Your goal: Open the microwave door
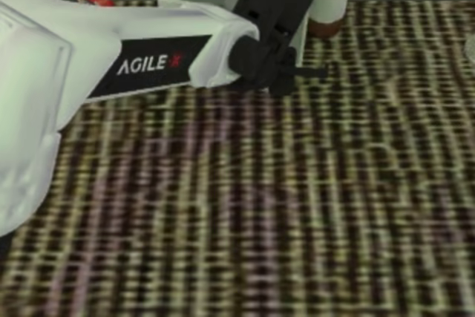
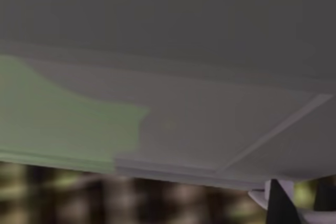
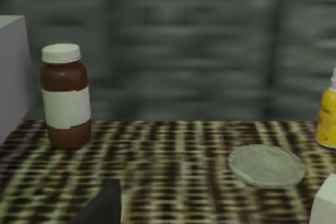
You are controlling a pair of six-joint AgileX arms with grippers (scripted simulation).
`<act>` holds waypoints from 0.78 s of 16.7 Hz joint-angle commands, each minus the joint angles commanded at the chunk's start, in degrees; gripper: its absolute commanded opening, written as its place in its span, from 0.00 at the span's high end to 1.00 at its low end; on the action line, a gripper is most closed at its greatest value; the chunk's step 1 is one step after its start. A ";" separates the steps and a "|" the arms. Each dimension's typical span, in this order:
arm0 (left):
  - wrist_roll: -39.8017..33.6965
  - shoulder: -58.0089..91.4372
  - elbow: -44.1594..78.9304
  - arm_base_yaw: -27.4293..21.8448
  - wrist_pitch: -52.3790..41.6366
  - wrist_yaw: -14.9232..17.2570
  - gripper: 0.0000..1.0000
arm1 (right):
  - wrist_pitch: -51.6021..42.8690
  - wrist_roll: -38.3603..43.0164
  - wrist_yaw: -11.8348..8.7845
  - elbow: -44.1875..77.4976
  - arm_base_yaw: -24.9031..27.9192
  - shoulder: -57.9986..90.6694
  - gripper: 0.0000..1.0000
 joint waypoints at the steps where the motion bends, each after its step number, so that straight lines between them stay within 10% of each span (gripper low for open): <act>1: 0.19 -0.10 -0.18 0.04 0.09 0.05 1.00 | 0.00 0.00 0.00 0.00 0.00 0.00 0.00; 13: 4.33 -3.44 -5.20 1.24 3.18 2.69 1.00 | 0.00 0.00 0.00 0.00 0.00 0.00 0.00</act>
